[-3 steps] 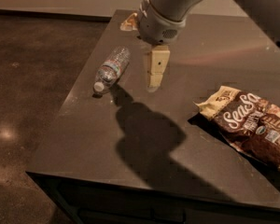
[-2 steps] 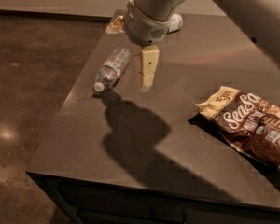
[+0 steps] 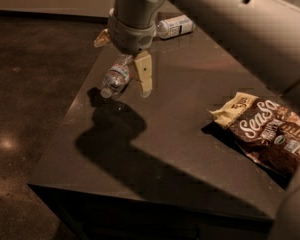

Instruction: Pick water bottle

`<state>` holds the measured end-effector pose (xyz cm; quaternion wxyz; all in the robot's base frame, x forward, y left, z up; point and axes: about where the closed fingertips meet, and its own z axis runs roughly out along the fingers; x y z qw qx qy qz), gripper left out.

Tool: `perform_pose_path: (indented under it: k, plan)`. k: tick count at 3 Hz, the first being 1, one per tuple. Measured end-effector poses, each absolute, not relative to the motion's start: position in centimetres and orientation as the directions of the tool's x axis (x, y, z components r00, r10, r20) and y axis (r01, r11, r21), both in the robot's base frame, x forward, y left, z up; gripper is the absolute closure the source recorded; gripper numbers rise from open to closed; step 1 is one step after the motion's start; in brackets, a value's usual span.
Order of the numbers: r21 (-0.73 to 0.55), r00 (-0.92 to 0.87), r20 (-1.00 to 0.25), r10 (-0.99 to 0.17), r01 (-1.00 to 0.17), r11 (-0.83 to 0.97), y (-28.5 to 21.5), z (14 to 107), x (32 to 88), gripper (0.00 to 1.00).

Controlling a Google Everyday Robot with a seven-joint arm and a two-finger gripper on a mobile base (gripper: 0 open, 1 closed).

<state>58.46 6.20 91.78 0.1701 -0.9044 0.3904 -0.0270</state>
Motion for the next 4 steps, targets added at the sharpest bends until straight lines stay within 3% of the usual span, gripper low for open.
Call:
perform_pose_path:
  k: [3, 4]
  plan:
    - [-0.165, 0.747, 0.077, -0.66, -0.643, -0.748, 8.0, 85.9, 63.4, 0.0]
    - [-0.126, 0.75, 0.079, -0.657, -0.646, -0.753, 8.1, 85.0, 64.0, 0.17]
